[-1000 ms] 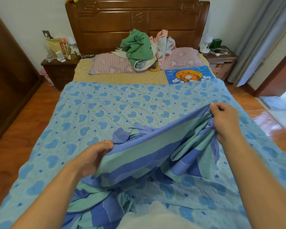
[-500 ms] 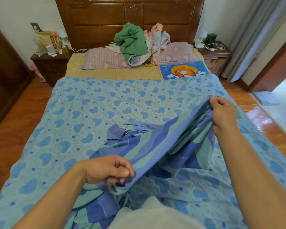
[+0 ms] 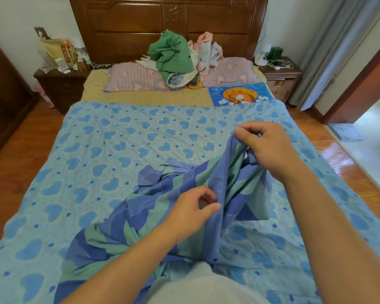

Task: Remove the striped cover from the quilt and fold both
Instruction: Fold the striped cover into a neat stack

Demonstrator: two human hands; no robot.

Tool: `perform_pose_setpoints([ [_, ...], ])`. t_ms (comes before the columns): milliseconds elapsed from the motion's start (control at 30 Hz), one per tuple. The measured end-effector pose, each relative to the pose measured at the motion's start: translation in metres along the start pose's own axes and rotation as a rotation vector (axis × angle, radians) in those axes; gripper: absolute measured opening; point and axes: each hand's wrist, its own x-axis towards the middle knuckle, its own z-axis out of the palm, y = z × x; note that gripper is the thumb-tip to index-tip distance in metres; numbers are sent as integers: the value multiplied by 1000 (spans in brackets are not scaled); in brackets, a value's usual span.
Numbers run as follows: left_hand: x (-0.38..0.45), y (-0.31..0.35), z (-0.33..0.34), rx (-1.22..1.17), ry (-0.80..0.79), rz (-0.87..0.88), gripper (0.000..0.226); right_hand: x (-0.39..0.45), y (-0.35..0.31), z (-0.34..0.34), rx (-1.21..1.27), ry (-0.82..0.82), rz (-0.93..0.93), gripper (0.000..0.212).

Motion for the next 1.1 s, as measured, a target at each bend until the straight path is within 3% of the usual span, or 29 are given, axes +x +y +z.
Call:
perform_pose_setpoints([
  [133, 5, -4, 18, 191, 238, -34, 38, -1, -15, 5, 63, 38, -23, 19],
  [233, 8, -15, 20, 200, 300, -81, 31, 0, -21, 7, 85, 85, -31, 21],
  [333, 6, -27, 15, 159, 304, -85, 25, 3, -24, 7, 100, 119, -22, 21],
  [400, 6, -33, 16, 170, 253, -120, 32, 4, -26, 7, 107, 148, -18, 21],
  [500, 5, -43, 27, 347, 120, -180, 43, 5, -30, 11, 136, 176, -26, 24],
  [600, 5, -55, 36, 463, 142, -169, 38, 7, -36, 12, 137, 206, -33, 21],
  [800, -4, -75, 19, 161, 255, -155, 33, 19, -25, 1, 110, 356, 30, 20],
  [900, -22, -81, -19, 105, 419, -170, 30, 25, 0, -9, 9, 441, 103, 26],
  [1033, 0, -50, -139, 205, 943, -125, 20, 22, 34, -2, -72, 425, 130, 30],
  [1100, 19, -24, -203, 215, 1029, -89, 15, 20, 43, 12, -124, 398, 131, 31],
])
